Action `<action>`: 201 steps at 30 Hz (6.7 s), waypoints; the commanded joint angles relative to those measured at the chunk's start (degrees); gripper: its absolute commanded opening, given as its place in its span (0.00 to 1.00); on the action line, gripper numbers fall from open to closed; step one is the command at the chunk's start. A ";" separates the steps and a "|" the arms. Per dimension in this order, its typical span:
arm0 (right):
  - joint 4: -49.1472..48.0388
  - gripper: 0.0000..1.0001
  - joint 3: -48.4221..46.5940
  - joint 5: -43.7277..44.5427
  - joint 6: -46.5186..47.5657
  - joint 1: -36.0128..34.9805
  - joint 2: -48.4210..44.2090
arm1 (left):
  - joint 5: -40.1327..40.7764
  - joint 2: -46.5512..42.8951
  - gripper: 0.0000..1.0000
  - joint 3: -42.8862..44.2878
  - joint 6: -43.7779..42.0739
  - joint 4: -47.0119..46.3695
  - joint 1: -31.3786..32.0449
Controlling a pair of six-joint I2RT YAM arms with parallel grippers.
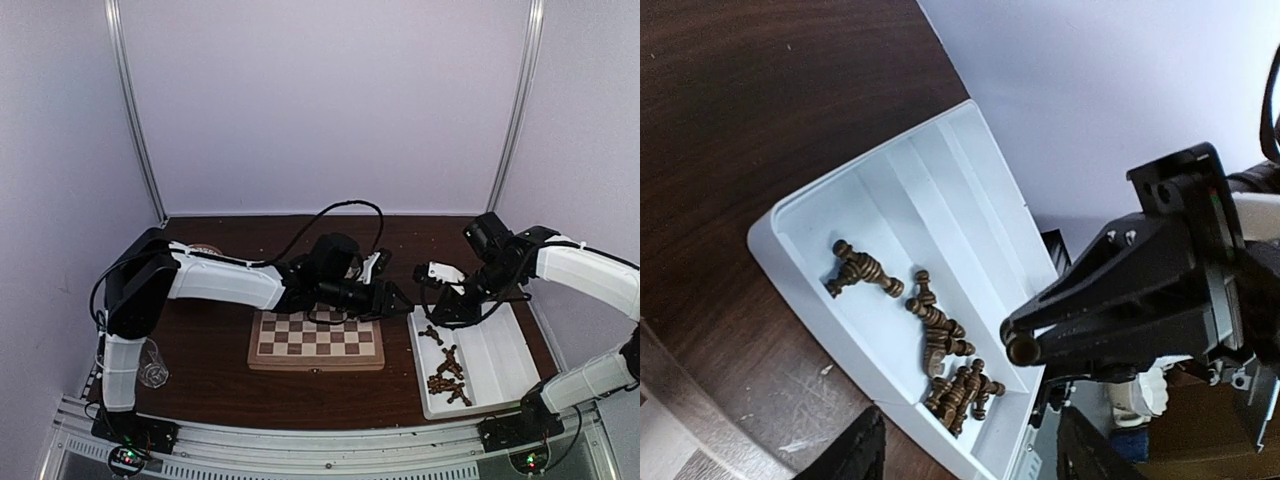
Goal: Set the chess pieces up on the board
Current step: Pick up the rook from the storage box, then pass from the right arm to the left, then pass from the left arm to the right, then pass from the right arm to the left, then place the rook at h8.
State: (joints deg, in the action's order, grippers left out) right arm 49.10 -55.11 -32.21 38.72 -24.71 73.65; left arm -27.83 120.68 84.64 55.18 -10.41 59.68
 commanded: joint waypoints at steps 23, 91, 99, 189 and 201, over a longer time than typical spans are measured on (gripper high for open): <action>-1.42 0.08 0.88 0.39 0.57 -0.08 -1.84 | -10.65 10.80 0.43 12.52 17.70 -7.68 1.64; -0.52 0.50 3.78 -0.81 1.03 1.78 -0.93 | -10.07 9.16 0.04 10.79 19.95 -11.39 0.70; -2.07 0.35 3.35 -1.63 0.06 1.81 -0.43 | -10.38 9.22 0.04 10.39 20.83 -13.01 0.77; -4.33 0.55 4.26 -2.95 -4.88 10.91 -4.26 | 33.62 -37.53 0.05 -25.97 -21.47 52.98 -5.65; -4.27 0.55 4.49 -2.36 -4.88 10.91 -3.96 | 30.76 -32.78 0.06 -26.85 -23.18 45.37 -7.49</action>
State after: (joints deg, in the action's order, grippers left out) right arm 45.25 -51.16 -35.68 34.09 -14.00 69.34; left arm 4.01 85.49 57.45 33.17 39.62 52.53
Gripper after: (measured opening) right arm 0.552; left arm 0.114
